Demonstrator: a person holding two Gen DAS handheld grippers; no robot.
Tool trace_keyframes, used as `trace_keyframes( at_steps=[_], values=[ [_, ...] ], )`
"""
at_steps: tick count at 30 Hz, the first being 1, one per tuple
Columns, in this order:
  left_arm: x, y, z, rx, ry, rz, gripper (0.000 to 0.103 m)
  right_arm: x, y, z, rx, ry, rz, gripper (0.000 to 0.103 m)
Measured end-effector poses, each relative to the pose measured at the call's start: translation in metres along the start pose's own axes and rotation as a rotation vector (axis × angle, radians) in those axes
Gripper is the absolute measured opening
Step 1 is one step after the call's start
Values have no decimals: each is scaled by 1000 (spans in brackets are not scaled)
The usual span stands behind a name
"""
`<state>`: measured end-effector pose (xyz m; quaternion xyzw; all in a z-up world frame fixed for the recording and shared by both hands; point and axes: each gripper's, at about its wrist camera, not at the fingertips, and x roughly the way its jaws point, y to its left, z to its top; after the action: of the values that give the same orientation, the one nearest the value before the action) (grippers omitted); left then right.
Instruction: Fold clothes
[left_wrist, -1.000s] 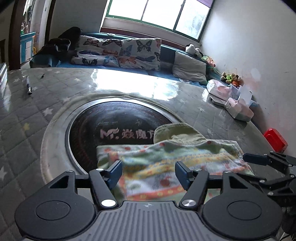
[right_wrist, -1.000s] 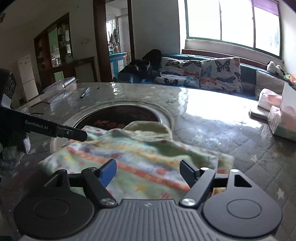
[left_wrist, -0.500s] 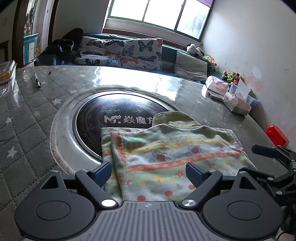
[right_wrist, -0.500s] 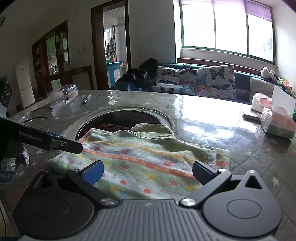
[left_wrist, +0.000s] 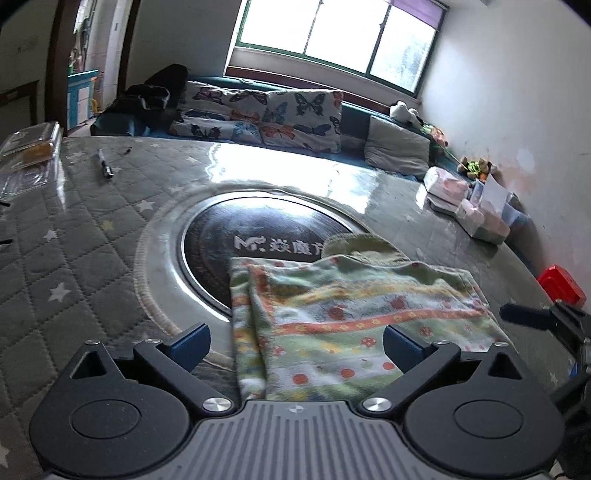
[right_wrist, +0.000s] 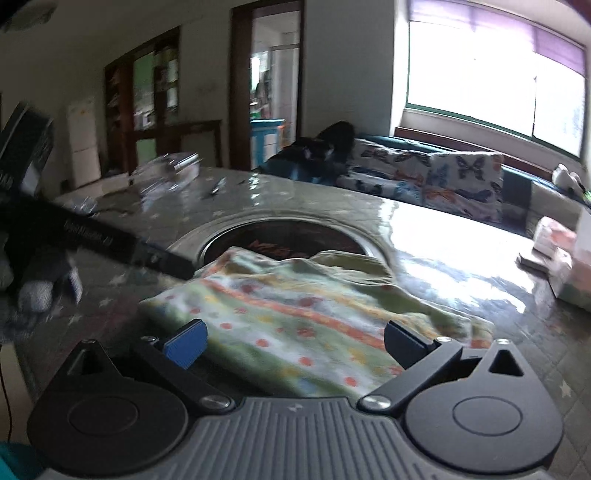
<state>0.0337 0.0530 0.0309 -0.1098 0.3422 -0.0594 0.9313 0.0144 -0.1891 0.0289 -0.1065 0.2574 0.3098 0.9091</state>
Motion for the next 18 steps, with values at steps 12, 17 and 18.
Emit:
trace_keyframes(
  at_steps=[12,17,18],
  values=[
    [-22,15,5,-63,-37,18,103,-6,44,5,-117,42,69,91],
    [-24,22,12,-87,-56,24,103,7,60,9,-179,63,111,80],
    [-22,23,13,-92,-55,25,103,10,64,10,-192,68,120,79]
  ],
)
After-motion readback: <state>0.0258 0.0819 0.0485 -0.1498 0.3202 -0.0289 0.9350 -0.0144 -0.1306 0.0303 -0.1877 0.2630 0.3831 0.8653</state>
